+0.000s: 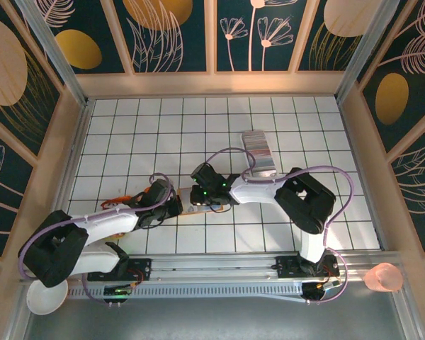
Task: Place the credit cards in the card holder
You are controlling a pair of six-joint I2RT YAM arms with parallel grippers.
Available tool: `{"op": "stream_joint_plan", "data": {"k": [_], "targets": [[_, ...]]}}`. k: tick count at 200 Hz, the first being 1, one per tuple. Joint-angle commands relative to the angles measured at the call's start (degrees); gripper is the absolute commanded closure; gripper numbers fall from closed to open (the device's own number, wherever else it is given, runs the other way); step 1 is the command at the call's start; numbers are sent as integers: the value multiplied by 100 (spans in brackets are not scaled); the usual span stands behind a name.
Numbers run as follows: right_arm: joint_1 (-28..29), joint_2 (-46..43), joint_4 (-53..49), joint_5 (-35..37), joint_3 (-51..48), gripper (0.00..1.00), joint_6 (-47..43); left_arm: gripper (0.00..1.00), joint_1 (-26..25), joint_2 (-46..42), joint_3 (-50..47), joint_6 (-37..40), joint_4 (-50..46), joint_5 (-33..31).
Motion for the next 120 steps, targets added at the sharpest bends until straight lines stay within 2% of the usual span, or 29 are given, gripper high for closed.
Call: {"op": "stream_joint_plan", "data": {"k": [1, 38, 65, 105, 120], "targets": [[102, -200, -233, 285, 142, 77, -8, 94, -19, -285, -112, -60, -274, 0], [107, -660, -741, 902, 144, 70, -70, 89, -15, -794, -3, -117, -556, -58], [116, -1096, -907, 1116, -33, 69, -22, 89, -16, -1055, 70, -170, -735, -43], [270, -1643, -951, 1455, -591, 69, 388, 90, -19, -1055, 93, -188, -506, 528], [306, -1675, -906, 1475, -814, 68, 557, 91, -14, -939, 101, -190, -531, 514]]}}
